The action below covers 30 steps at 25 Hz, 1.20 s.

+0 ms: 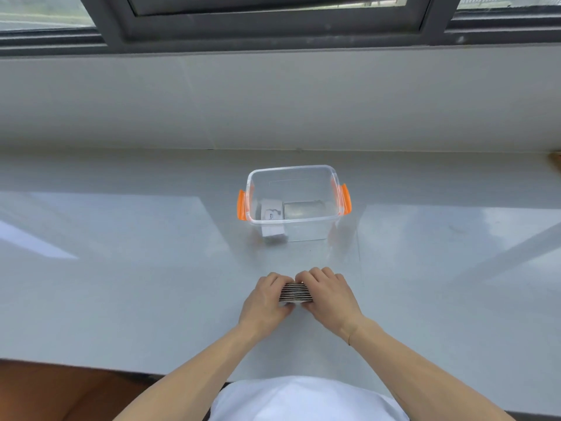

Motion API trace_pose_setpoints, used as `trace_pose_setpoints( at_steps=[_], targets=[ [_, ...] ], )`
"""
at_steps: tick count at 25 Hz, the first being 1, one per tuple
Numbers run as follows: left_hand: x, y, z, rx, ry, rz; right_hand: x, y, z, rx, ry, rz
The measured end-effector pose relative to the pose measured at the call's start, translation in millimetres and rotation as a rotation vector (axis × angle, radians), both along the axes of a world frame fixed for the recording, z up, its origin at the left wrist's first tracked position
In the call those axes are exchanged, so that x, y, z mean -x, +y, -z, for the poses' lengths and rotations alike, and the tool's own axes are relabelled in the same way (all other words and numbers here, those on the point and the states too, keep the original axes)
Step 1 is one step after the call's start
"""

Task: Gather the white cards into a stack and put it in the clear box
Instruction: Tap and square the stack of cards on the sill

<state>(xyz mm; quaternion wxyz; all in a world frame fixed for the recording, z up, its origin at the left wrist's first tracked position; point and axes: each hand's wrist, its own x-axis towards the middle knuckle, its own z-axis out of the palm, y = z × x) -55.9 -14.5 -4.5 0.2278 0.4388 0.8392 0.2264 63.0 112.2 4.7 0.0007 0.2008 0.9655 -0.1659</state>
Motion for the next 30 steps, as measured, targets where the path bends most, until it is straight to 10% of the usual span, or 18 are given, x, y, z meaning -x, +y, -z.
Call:
trace_pose_setpoints(
  at_steps=[14, 25, 30],
  targets=[
    [9.5, 6.0, 21.0, 0.205, 0.301, 0.170, 6.9, -7.8, 16.1, -0.127, -0.169, -0.033],
    [48.2, -88.0, 10.1, -0.053, -0.366, -0.468, 3.4, -8.4, 20.4, -0.087, -0.144, -0.018],
    [1.6, -42.1, -2.6, -0.062, -0.606, -0.360, 3.7, -9.5, 18.6, -0.067, -0.139, -0.003]
  ],
)
